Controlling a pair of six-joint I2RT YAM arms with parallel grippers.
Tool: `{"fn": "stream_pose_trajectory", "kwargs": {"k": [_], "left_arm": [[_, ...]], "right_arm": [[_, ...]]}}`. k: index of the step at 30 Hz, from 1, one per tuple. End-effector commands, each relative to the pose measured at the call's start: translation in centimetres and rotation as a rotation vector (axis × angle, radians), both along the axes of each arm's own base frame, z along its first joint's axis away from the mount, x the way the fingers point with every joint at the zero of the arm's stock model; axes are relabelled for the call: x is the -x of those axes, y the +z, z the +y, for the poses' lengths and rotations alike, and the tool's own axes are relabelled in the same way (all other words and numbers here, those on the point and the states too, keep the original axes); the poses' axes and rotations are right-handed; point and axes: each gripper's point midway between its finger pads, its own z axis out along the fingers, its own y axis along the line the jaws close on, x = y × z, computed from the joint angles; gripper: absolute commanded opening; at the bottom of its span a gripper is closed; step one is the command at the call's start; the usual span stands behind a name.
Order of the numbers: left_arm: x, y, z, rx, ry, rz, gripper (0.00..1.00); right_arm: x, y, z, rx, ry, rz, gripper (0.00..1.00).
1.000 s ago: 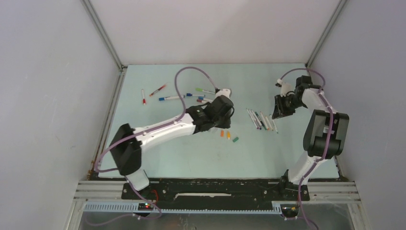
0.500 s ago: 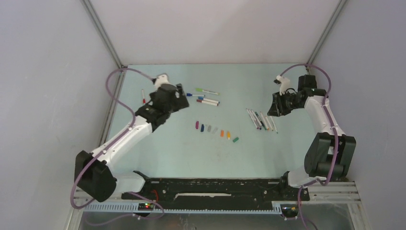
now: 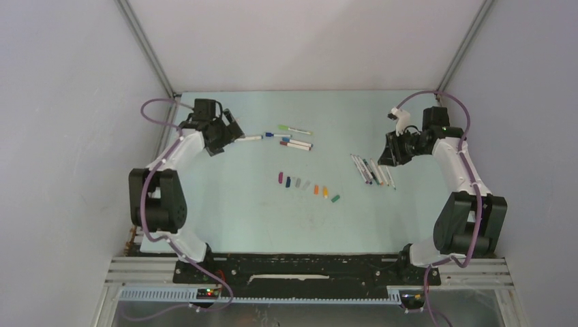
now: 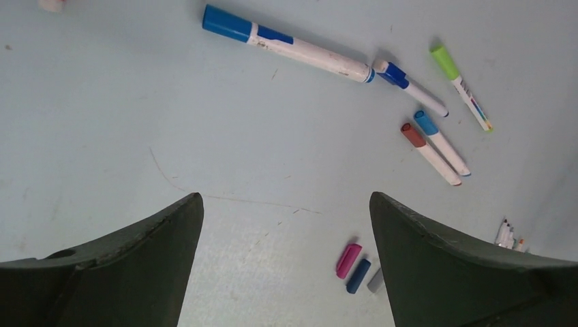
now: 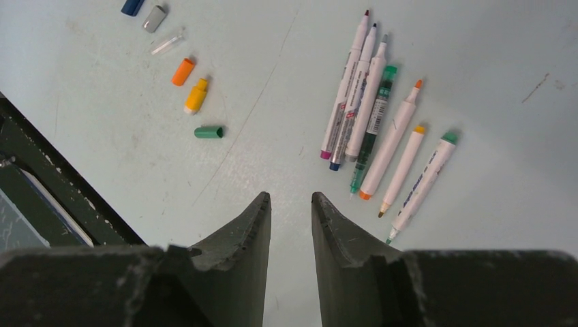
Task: Open the pen caps
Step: Pick up the pen from the center of the board.
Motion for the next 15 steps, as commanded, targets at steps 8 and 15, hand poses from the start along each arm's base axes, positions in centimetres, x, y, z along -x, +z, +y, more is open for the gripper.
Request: {"fn": "stream_pose_trajectory", "kwargs": {"k": [8,15], "left_arm": [[-6.3,1.1,-2.2,0.162,0.183,0.148,0.91],[-9.4,1.0,-1.3,0.154,0.340,0.224,0.88]], "right_arm": [[-0.1,0.8,1.0,0.025,0.052,-0.058,0.31],[0.0,0.8,1.3,0.036,0.066,-0.063,0.31]]}}
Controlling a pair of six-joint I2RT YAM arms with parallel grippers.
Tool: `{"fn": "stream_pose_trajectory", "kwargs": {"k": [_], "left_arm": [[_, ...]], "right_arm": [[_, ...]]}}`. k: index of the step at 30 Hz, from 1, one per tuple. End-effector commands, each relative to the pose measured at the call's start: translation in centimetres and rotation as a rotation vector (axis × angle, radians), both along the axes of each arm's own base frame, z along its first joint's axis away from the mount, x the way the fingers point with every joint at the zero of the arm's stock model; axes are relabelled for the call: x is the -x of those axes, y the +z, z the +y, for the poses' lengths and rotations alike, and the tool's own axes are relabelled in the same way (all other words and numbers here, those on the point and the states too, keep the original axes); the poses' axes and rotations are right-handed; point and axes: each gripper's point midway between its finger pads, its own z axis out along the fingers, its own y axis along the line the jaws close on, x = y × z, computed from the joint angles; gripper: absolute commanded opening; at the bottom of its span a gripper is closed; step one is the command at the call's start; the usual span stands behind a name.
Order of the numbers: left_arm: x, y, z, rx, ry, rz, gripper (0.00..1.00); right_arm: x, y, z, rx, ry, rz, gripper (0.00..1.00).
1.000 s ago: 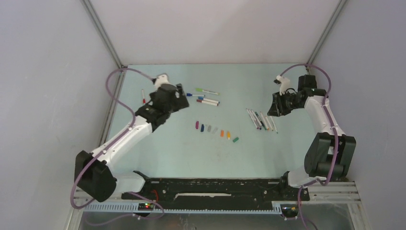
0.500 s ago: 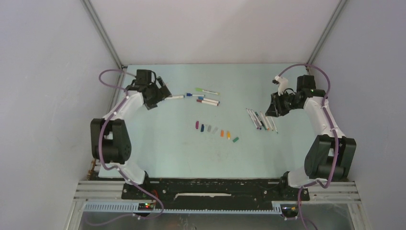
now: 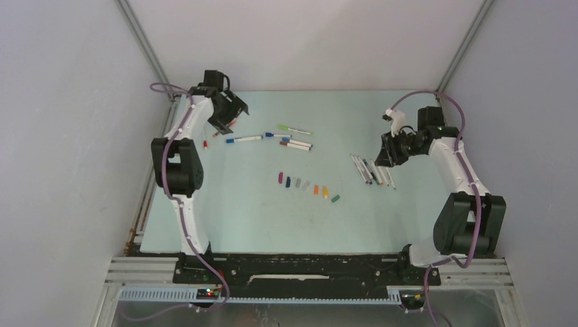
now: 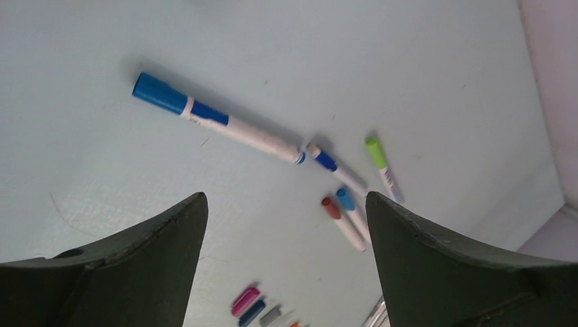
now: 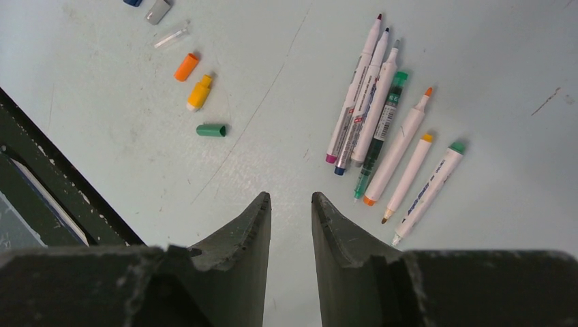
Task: Open the pen caps
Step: Pick up the pen from the center of the board.
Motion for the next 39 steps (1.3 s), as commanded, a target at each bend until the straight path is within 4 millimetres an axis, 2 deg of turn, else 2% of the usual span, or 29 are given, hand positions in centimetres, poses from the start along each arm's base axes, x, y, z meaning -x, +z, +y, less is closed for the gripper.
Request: {"fn": "stream_pose_trajectory", "kwargs": {"k": [1,6,11,21,27,31,35,39], "left_arm": [[-1.3,0.9,0.7,-0.011,0.152,0.084,0.88],[-0.7,-1.0,1.6,-0.045,0.259,0.213,0.85],[-0.7,-2.0,1.8,-0.040,0.315,0.233,0.81],[-1.8,-4.4,0.5,0.029,0.334,0.272,0.71],[-2.0,-5.1,0.1,0.039,0.328,0.278,0.63],[-1.8,-6.0,0.0,0.040,0.324,0.304,0.62],[-1.6,-7.2,-0.6,0.066,0.302,0.334,0.50],[-1.4,-7.7,-0.8,0.070,0.296,0.348,0.48]], "right_arm": [[-0.2,0.9,0.3,0.019,0.023,-0.056,0.31],[-0.1,0.9,0.6,0.030,0.038,-0.061,0.31],[0.1,0.9,1.0,0.036,0.051,-0.061,0.31],[0.2,0.8,1.1,0.045,0.058,-0.069,0.31],[0.2,0.8,1.3,0.048,0.064,-0.071,0.31],[0.3,0.8,1.4,0.050,0.068,-0.073,0.31],[0.3,0.9,1.4,0.049,0.068,-0.075,0.31],[0.3,1.0,1.4,0.049,0.068,-0.078,0.31]]}}
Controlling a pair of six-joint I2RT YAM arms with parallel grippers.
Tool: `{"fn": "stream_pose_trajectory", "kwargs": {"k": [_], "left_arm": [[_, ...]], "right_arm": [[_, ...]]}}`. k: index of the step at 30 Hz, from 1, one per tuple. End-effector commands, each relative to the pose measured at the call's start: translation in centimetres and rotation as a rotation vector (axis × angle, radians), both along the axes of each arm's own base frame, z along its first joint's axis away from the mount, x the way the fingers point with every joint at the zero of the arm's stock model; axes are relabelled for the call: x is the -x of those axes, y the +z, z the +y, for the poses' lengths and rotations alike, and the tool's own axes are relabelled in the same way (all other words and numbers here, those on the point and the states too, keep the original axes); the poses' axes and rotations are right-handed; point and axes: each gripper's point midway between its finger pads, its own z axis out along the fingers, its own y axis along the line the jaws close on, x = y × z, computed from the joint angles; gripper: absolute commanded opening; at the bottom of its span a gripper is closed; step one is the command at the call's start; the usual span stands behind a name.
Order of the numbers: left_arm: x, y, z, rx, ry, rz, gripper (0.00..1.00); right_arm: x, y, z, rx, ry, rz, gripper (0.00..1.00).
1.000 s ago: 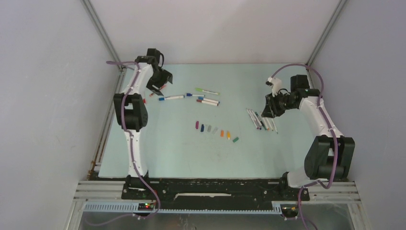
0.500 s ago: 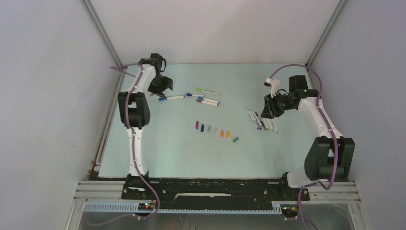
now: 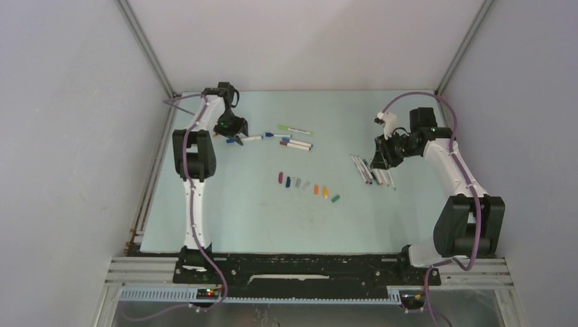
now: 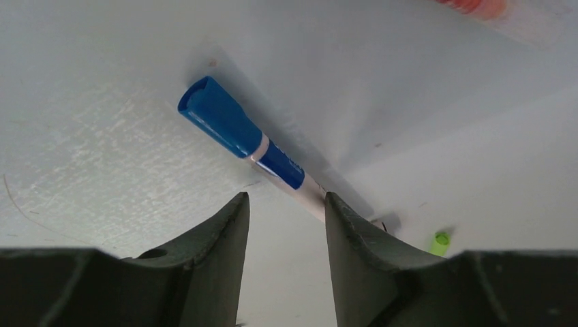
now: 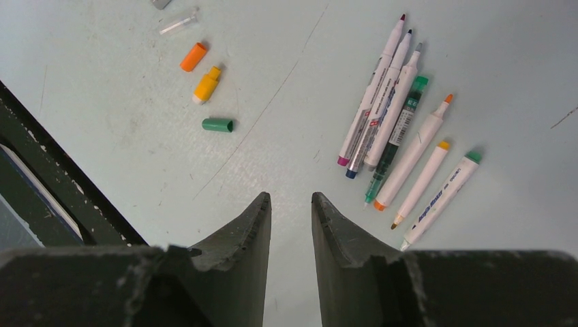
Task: Open the pen caps
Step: Pick up the pen from the center of the board.
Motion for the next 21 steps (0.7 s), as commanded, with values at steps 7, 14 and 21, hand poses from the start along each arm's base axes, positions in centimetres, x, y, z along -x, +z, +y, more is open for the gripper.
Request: {"fn": "stream_pose_trajectory", "kwargs": {"k": [7,14,21], "left_arm": [[-0.5,0.2,-0.7,0.023,-0.016,-0.009,0.48],[0.6,-0.7,-0.4,0.012,-0.042,0.015,0.41],[2.9,-0.5,0.3,-0.019,-0.088,0.018,0.31]], "right_arm": [[-0.3,1.5,0.1,0.007,0.018,-0.076,0.31],[-0.3,1.7,0.1,0.006,0.019,-0.086,0.31],[-0.2,1.9,0.2,0.002,0.021,-0.091,0.31]]}}
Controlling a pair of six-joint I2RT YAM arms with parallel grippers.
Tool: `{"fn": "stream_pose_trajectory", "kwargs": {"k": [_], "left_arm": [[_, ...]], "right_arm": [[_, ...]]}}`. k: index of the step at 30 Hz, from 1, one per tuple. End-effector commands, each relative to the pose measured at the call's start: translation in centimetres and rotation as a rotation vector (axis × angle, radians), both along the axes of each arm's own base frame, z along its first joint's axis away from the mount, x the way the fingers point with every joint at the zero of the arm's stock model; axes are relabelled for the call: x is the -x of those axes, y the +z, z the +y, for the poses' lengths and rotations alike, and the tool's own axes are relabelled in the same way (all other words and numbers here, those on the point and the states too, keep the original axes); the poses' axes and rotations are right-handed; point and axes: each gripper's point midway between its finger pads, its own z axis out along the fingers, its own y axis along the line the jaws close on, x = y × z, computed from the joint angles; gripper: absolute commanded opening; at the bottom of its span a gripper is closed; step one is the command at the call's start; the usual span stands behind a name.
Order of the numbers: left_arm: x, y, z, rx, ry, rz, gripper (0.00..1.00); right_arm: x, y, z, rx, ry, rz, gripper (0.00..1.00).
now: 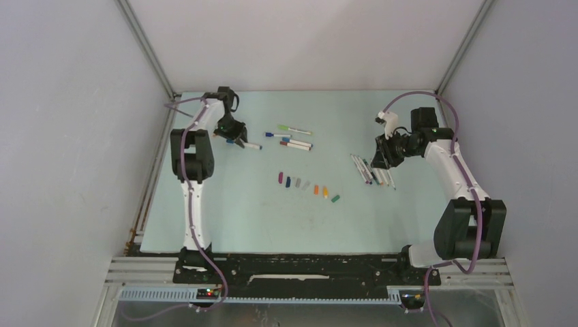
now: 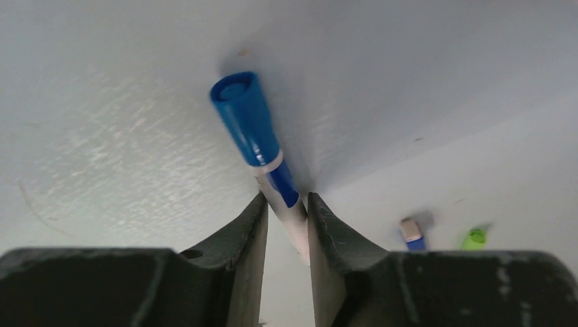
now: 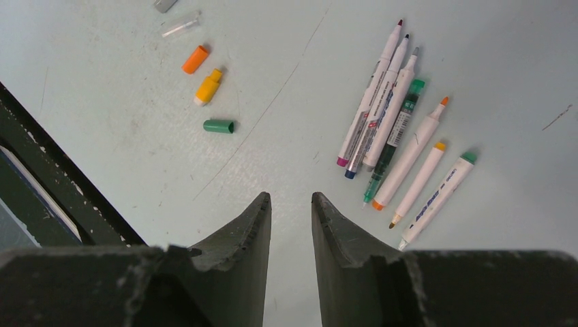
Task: Open the pen caps
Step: Pick up the pen from the center of the board.
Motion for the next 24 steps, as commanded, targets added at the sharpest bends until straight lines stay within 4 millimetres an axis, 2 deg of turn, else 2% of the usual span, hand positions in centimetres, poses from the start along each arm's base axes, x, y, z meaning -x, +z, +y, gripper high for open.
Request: {"fn": "stream_pose_trajectory", "kwargs": {"k": [1,6,10,15,20,24], "left_arm": [[2.2,1.4,0.6,-0.036,-0.055,-0.014,0.30],[4.8,1.3,1.8,-0.081,-0.079,-0.029,0.27],[7.6,0.7,2.8,-0.140,-0.118,-0.024,0.23],[10.3,-0.1,2.7,-0.142,-0.210,-0.038,0.15],[11.2,0.1,2.1,-0.111,-0.277,-0.084,0.06],[11.5,1.4,1.9,-0.111,-0.309,-0.171,0.00]], "right_arm": [[-0.3,1.4,0.1,0.001,0.019,-0.073,0.31],[-0.2,1.7,0.1,-0.007,0.020,-0.082,0.31],[-0.1,1.9,0.2,-0.014,0.022,-0.085,0.31],[0.0,2.0,0.4,-0.021,0.028,-0.085,0.31],[0.1,2.0,0.6,-0.028,0.036,-0.084,0.31],[0.6,2.3,1.1,-0.050,0.057,-0.087,0.31]]}}
